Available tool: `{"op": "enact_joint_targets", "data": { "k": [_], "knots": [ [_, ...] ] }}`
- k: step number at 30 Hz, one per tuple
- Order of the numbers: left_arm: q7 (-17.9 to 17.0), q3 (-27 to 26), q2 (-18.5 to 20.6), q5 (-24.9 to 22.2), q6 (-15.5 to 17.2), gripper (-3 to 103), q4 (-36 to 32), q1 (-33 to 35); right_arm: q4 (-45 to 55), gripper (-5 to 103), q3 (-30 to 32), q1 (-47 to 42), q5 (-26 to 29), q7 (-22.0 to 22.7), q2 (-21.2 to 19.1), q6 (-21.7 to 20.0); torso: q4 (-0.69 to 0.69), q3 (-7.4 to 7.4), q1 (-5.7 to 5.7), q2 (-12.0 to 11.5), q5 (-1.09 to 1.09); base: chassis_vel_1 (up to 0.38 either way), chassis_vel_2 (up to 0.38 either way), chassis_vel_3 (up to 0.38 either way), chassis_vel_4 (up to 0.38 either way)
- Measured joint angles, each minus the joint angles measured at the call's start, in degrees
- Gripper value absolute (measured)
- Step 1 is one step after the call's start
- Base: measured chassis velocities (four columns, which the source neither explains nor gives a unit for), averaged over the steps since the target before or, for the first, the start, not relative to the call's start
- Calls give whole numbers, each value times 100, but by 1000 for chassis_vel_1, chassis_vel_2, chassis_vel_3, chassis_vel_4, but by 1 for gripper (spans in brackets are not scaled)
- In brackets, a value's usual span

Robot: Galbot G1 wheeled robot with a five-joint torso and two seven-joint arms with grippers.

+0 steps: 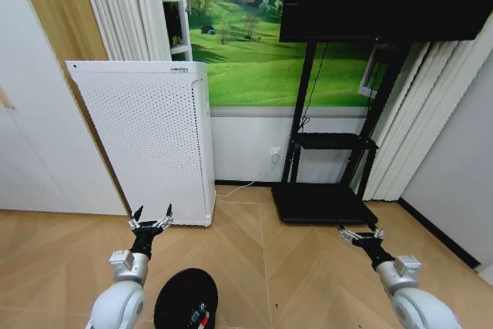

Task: Pick up the trash bin and place the garbage on the floor into it.

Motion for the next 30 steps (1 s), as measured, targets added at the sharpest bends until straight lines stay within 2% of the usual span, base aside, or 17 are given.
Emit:
{"op": "enact_joint_targets", "data": {
  "k": [25,30],
  "knots": [
    [-15,10,-10,45,28,100,1,25,0,100,0,0,0,0,0,0,0,5,3,10,0,0,0,0,0],
    [-18,10,-11,47,31,100,0,27,0,100,0,0,0,0,0,0,0,92,35,129,0,0,0,0,0]
  ]
}}
